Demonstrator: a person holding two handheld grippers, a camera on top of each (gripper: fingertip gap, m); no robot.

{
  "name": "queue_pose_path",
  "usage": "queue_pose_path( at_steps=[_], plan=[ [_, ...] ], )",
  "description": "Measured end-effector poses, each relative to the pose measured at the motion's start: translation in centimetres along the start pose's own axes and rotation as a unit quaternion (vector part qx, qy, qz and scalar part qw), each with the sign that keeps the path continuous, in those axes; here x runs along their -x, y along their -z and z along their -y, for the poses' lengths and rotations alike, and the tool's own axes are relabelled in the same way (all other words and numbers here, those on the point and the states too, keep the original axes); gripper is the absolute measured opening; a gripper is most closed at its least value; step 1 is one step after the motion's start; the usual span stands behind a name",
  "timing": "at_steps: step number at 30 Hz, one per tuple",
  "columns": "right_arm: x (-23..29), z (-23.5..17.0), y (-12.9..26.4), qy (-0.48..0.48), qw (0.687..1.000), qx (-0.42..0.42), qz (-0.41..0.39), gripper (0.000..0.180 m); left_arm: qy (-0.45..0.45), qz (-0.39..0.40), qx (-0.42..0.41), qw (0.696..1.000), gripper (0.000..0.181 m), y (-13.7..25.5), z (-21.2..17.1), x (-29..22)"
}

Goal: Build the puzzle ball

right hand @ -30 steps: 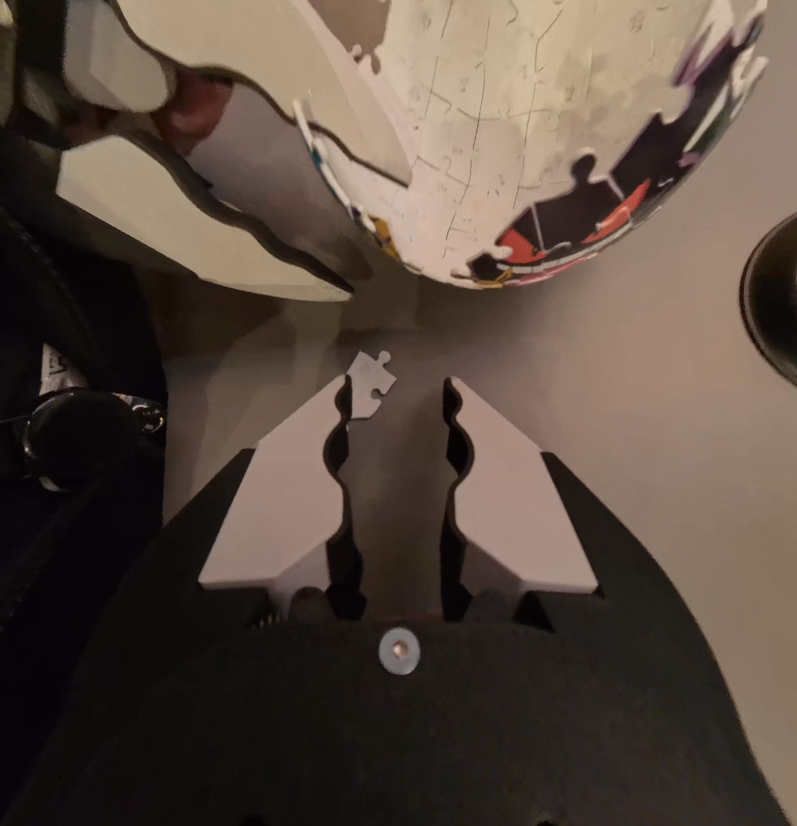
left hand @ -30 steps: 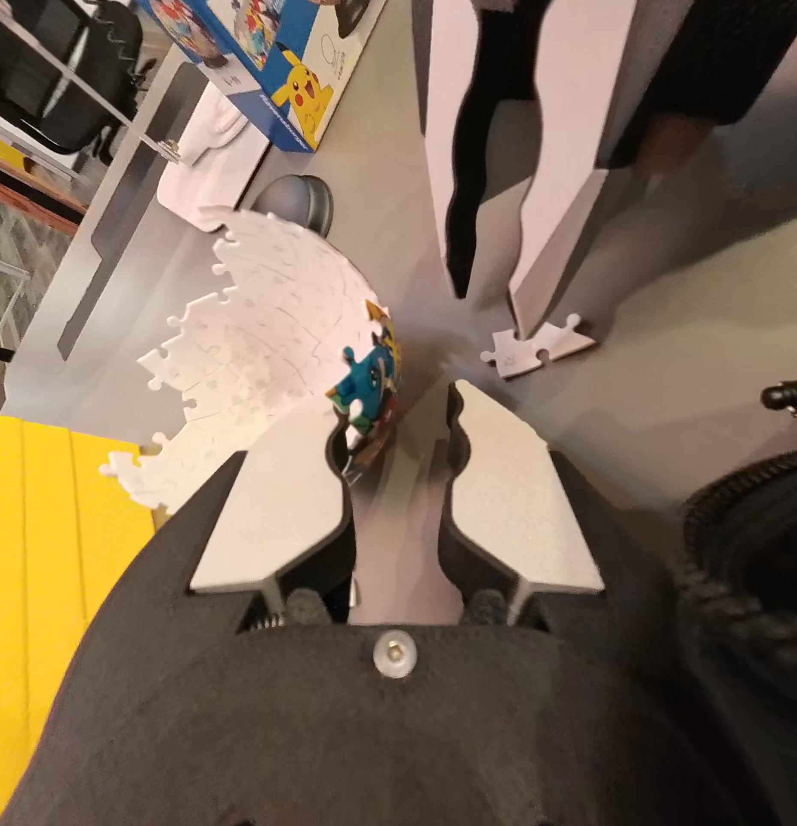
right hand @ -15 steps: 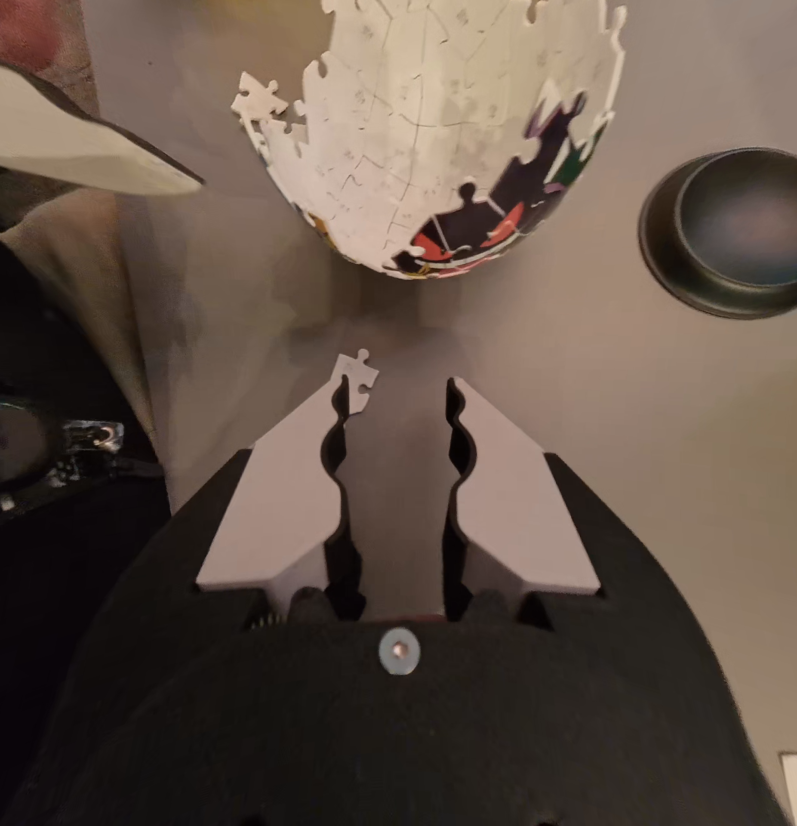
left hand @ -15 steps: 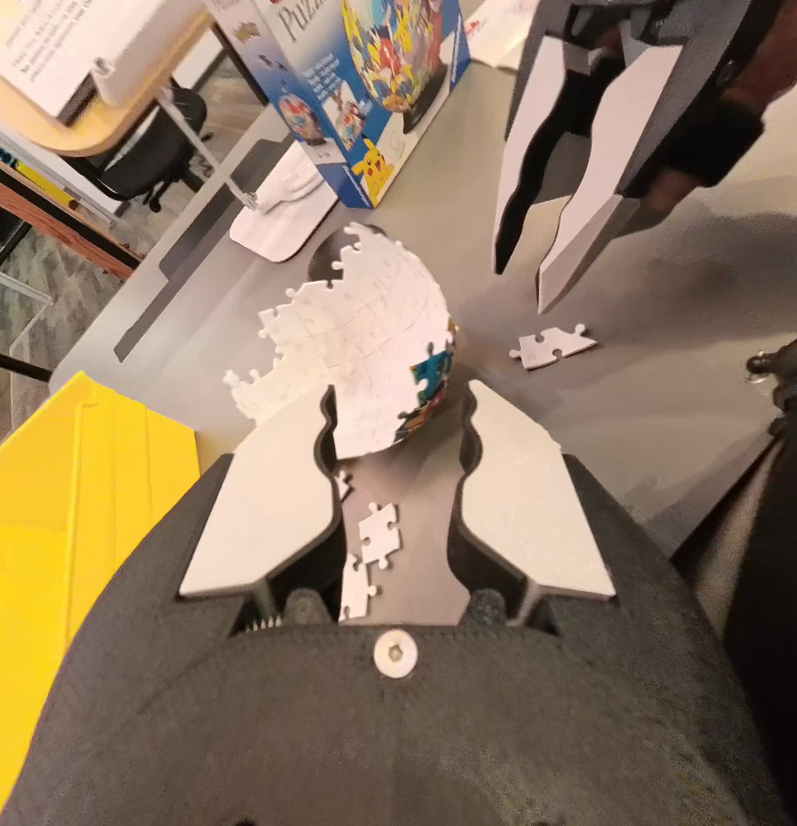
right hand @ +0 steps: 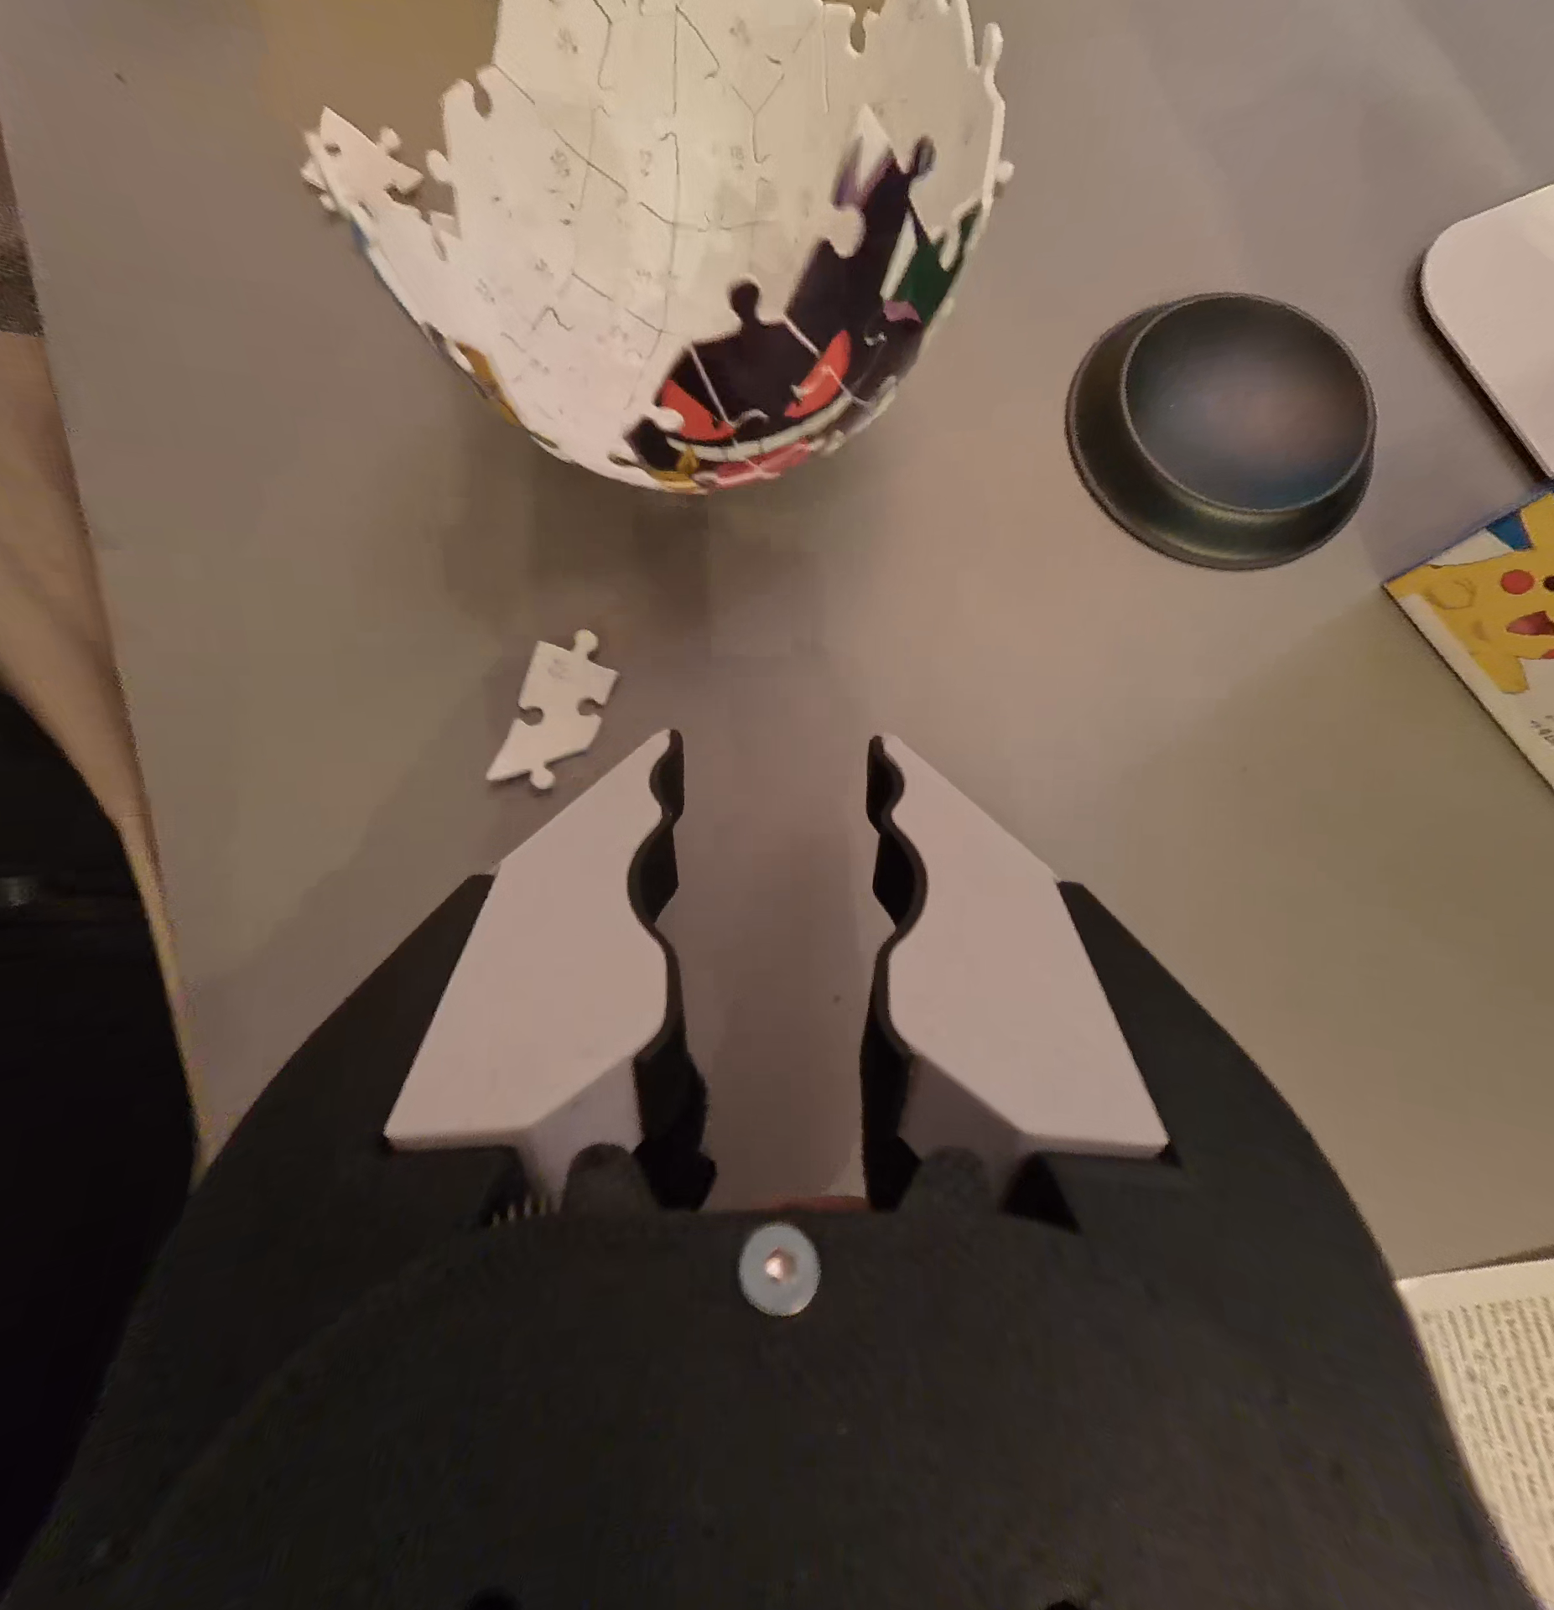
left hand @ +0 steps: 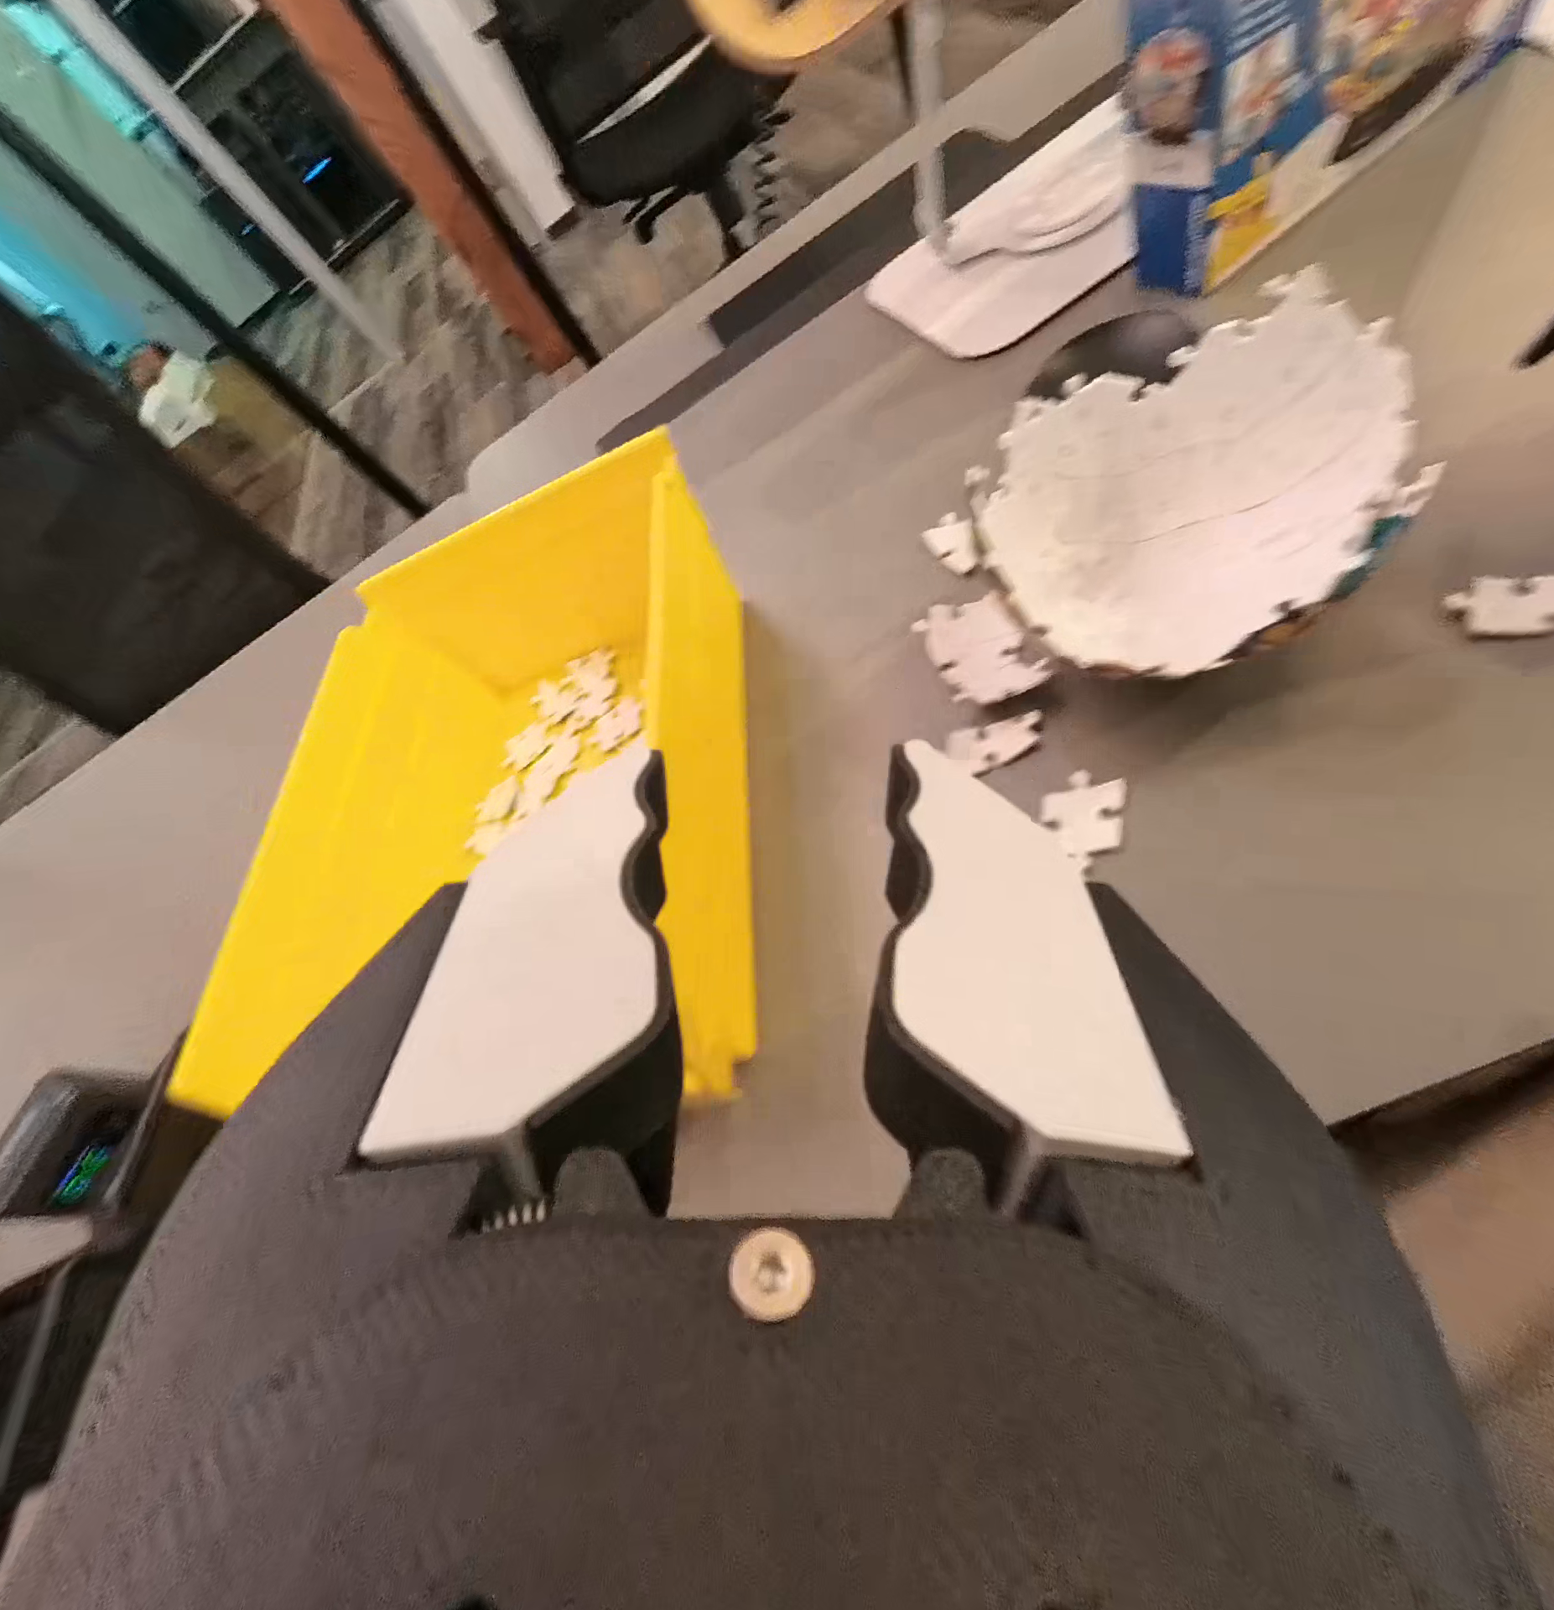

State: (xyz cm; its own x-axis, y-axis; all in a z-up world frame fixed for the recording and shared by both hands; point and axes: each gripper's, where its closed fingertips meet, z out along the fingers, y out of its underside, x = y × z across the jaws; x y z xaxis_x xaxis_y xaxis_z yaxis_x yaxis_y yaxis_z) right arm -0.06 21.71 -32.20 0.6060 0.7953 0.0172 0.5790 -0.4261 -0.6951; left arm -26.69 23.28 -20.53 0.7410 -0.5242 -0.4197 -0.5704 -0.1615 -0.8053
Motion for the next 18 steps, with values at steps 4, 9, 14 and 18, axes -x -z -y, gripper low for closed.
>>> queue_pose_path(
  at_steps=[4, 9, 14, 18],
  plan=[
    [-0.7, -0.2, -0.2, -0.026, 1.0, -0.014, 0.007, 0.04, 0.045, 0.027, 0.053, 0.997, 0.043, 0.6, -4.5, 3.4],
    [-1.4, -1.1, -1.3, -0.036, 0.999, 0.001, 0.011, 0.04, 0.092, 0.005, 0.123, 0.988, 0.042, -1.5, -9.7, 3.5],
    [-2.1, -1.2, -2.1, -0.059, 0.998, -0.007, 0.015, 0.038, 0.105, -0.015, 0.115, 0.988, 0.022, -3.3, -9.6, 2.0],
    [-2.8, -1.0, -2.3, -0.091, 0.995, -0.031, 0.024, 0.032, 0.116, -0.04, 0.097, 0.988, 0.009, -3.7, -8.5, 0.2]
  ],
)
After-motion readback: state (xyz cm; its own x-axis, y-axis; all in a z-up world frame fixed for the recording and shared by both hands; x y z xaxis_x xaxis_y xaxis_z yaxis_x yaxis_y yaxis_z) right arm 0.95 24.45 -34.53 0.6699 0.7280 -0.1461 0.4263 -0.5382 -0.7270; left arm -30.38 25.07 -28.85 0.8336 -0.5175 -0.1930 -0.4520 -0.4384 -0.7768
